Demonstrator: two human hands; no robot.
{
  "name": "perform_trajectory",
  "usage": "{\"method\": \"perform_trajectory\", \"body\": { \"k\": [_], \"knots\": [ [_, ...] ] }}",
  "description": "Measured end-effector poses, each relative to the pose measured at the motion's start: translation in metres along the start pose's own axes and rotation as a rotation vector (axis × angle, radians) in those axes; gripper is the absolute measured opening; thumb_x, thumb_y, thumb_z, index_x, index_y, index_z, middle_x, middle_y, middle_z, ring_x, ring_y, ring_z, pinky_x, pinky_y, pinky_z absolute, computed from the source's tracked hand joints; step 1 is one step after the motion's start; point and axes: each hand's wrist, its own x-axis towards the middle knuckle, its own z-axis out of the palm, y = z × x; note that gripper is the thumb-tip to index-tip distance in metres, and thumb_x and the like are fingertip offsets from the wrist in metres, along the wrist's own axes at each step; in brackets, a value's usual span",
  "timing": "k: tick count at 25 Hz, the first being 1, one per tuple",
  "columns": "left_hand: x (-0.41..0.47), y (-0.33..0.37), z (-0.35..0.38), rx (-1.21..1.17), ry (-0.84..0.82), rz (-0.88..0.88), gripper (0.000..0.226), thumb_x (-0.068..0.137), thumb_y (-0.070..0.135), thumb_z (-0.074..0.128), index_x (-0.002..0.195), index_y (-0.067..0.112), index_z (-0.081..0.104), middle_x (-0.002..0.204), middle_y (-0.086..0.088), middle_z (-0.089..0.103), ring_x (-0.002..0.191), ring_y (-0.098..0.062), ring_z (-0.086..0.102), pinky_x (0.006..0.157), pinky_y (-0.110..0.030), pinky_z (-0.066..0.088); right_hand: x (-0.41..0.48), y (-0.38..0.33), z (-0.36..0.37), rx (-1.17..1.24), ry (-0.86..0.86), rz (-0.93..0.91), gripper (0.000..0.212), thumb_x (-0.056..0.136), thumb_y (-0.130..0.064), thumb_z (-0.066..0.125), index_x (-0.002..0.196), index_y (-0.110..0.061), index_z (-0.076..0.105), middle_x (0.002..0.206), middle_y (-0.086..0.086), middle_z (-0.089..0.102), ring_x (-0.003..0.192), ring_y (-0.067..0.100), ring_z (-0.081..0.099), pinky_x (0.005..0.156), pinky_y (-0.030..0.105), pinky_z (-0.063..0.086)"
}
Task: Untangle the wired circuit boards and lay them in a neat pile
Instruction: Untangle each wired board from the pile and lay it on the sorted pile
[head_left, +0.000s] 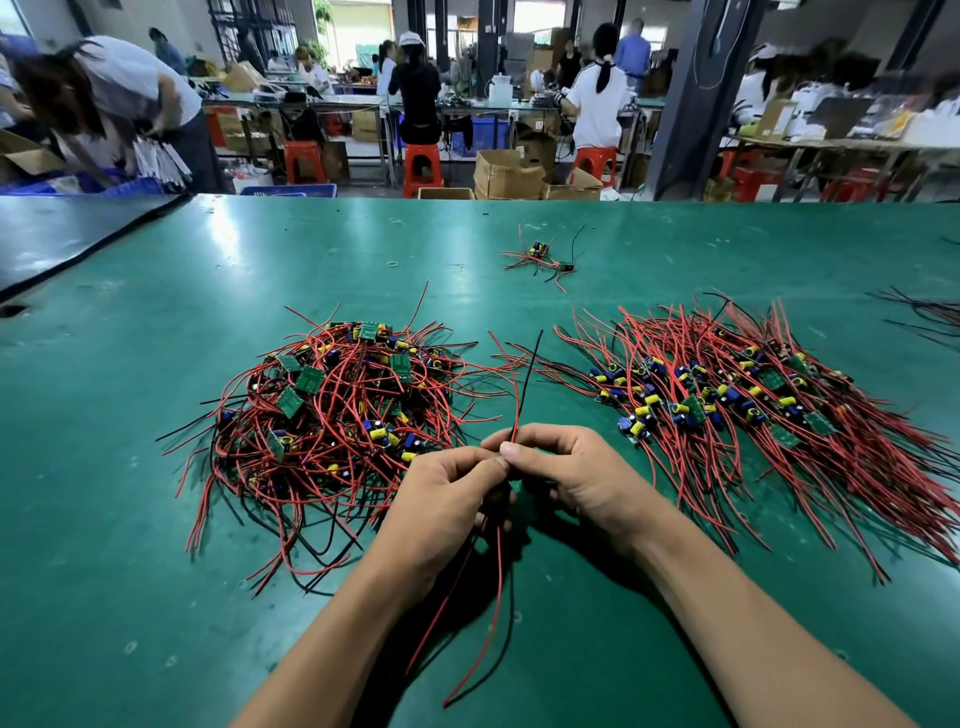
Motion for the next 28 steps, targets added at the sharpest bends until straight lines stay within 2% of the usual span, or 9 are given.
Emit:
{"method": "perform_trajectory", "body": {
  "k": [3,5,6,9,12,15,18,22,28],
  "knots": [
    [-0.001,-0.002,0.001,0.084,0.028,0.028,0.023,0.093,0.011,0.059,0.076,0.003,0.073,0.064,-0.012,0.056,0.059,-0.022,0.048,0.053,-0.029,0.039,0.000,0.000,0.001,-0.056,0.043,-0.002,0.011,0.092,-0.021,0.068,0.095,-0.014,0.077,0.075,0.008,0.066,0.057,0.017,0.053,0.052,0.021,0.041],
    [0.000,-0.001,0.000,0.093,0.036,0.029,0.024,0.092,0.011,0.060,0.073,0.002,0.071,0.064,-0.015,0.058,0.060,-0.024,0.051,0.054,-0.029,0.040,0.003,0.002,0.003,-0.036,0.114,-0.001,0.011,0.093,-0.022,0.068,0.094,-0.016,0.078,0.062,0.005,0.061,0.051,0.018,0.049,0.046,0.021,0.037],
    [0.000,-0.001,0.001,0.089,0.032,0.025,0.024,0.092,0.011,0.060,0.073,0.001,0.071,0.065,-0.017,0.060,0.060,-0.025,0.053,0.054,-0.029,0.042,0.005,0.003,0.002,-0.041,0.162,-0.004,0.012,0.094,-0.024,0.067,0.095,-0.018,0.078,0.055,0.003,0.052,0.045,0.015,0.041,0.044,0.021,0.030],
    [0.000,0.001,0.003,0.110,0.018,0.011,0.023,0.090,0.013,0.062,0.073,0.001,0.071,0.063,-0.014,0.060,0.058,-0.023,0.056,0.052,-0.027,0.042,0.011,0.004,-0.002,0.001,0.263,-0.025,0.016,0.097,-0.023,0.062,0.094,-0.020,0.078,0.050,-0.001,0.034,0.041,0.012,0.024,0.044,0.021,0.017],
    [-0.001,0.001,0.002,0.149,0.001,0.000,0.021,0.089,0.015,0.064,0.073,0.004,0.073,0.059,-0.004,0.060,0.053,-0.018,0.051,0.050,-0.025,0.038,0.015,0.000,-0.007,0.057,0.353,-0.084,0.019,0.098,-0.015,0.061,0.089,-0.015,0.077,0.047,-0.005,0.037,0.040,0.008,0.029,0.039,0.019,0.022],
    [0.000,0.001,0.001,0.169,-0.037,-0.020,0.022,0.089,0.019,0.065,0.073,0.008,0.075,0.059,-0.002,0.058,0.061,-0.022,0.043,0.056,-0.029,0.033,0.016,-0.004,-0.009,0.114,0.418,-0.142,0.015,0.098,-0.010,0.058,0.092,-0.009,0.072,0.049,-0.012,0.048,0.039,0.003,0.032,0.038,0.015,0.025],
    [0.000,0.002,0.000,0.157,-0.055,-0.028,0.022,0.089,0.018,0.064,0.073,0.009,0.075,0.061,-0.003,0.062,0.063,-0.022,0.045,0.055,-0.027,0.035,0.015,-0.010,-0.011,0.345,0.391,-0.081,0.021,0.100,-0.017,0.056,0.089,-0.008,0.072,0.058,-0.010,0.049,0.038,0.003,0.029,0.036,0.015,0.024],
    [0.001,0.004,0.000,0.144,-0.097,-0.040,0.021,0.089,0.017,0.064,0.073,0.011,0.076,0.062,-0.003,0.061,0.062,-0.023,0.044,0.053,-0.026,0.034,0.011,-0.021,-0.015,0.742,0.213,0.049,0.027,0.090,-0.026,0.059,0.071,-0.009,0.069,0.065,-0.004,0.045,0.033,0.003,0.027,0.033,0.016,0.025],
    [0.001,0.004,0.000,0.167,-0.117,-0.042,0.022,0.090,0.014,0.063,0.072,0.009,0.075,0.060,-0.004,0.062,0.054,-0.020,0.049,0.052,-0.026,0.037,0.010,-0.026,-0.022,0.786,0.253,0.002,0.025,0.085,-0.025,0.061,0.072,-0.007,0.073,0.068,-0.003,0.044,0.036,0.003,0.028,0.036,0.014,0.023]
  ]
}}
